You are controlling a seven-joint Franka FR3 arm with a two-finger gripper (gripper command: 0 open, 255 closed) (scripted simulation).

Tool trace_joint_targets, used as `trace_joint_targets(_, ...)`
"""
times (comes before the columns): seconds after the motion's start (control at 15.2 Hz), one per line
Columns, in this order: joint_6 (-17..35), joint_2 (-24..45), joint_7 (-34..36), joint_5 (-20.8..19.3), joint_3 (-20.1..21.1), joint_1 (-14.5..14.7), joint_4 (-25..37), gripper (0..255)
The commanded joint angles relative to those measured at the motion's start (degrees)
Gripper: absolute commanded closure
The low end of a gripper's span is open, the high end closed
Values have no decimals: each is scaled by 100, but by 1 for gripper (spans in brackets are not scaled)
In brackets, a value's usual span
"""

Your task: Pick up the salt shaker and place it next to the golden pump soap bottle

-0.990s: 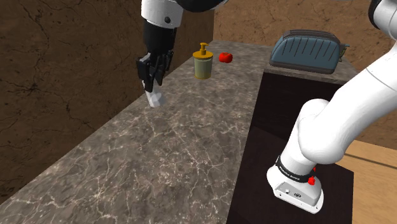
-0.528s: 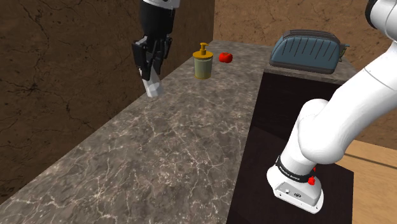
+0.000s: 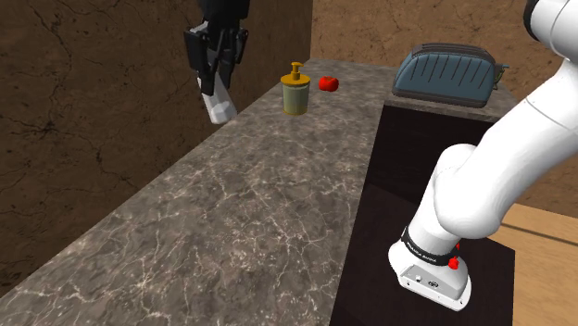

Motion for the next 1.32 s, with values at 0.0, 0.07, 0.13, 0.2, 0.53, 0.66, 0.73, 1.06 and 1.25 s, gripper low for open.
trace_joint_targets(0.0, -138, 55, 25, -19, 3, -5, 191, 255)
trace_joint_targets(0.07, -156, -22, -126, 9, -108, -43, 112, 255)
trace_joint_targets(0.13, -175, -93, -276, 32, -218, -81, 40, 255)
trace_joint_targets(0.2, -195, -156, -424, 50, -329, -118, -25, 255)
trace_joint_targets(0.53, -312, -377, -1148, 85, -870, -311, -247, 255)
trace_joint_targets(0.66, -364, -421, -1432, 78, -1084, -390, -288, 255)
trace_joint_targets(0.73, -390, -433, -1573, 73, -1190, -430, -299, 255)
trace_joint_targets(1.06, -529, -402, -2274, 29, -1718, -631, -255, 255)
trace_joint_targets(1.25, -619, -309, -2692, 4, -2032, -753, -148, 255)
